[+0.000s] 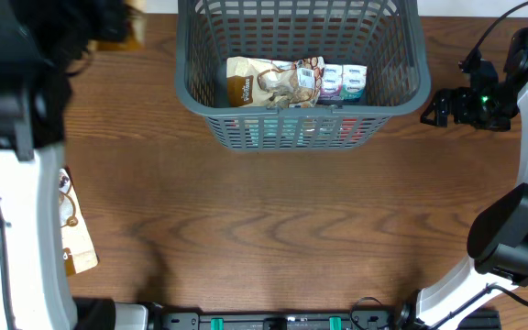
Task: Pack container
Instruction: 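Carry the second mushroom bag with the left gripper into the basket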
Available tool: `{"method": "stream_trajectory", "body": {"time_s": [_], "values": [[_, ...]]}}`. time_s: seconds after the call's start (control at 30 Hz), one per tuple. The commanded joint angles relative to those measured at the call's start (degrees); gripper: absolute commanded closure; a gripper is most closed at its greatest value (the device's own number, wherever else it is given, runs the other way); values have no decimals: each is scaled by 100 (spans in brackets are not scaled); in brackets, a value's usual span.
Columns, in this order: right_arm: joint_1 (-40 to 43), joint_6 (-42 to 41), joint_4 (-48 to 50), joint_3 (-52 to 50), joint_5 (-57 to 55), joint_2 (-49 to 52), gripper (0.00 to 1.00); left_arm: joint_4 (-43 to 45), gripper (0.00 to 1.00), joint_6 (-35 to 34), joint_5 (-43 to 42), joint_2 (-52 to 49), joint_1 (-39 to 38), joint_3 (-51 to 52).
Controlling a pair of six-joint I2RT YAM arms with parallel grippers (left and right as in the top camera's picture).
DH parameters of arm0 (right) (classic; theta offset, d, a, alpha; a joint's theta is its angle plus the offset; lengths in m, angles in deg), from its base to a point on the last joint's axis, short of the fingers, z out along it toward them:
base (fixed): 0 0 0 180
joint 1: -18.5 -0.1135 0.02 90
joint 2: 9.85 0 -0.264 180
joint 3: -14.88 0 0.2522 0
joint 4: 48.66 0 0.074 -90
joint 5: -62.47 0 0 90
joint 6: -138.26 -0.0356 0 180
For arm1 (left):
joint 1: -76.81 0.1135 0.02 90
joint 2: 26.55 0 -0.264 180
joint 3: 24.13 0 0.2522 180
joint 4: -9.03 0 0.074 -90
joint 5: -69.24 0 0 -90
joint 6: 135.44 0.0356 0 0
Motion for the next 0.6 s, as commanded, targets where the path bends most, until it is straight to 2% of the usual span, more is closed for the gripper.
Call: {"method": "stream_trajectory", "body": {"time_s": [0.0,0.07,0.17,0.23,0.3,0.57], "values": [[-17,90,-7,-20,31,-28,1,22,94,2013,-98,-332,-857,68],[-17,87,-11,-20,31,-28,1,33,94,2813,-98,-483,-1340,68],[-17,90,-13,-20,35,-28,1,74,94,3591,-101,-817,-1862,68],[-17,90,-11,-20,50,-28,1,46,94,4319,-98,-1099,-2092,70],[-17,90,-13,-20,50,-28,1,66,94,4754,-98,-1423,-2243,70],[-15,90,-31,-20,50,-28,1,-107,94,4894,-96,-2782,-2238,76]]}}
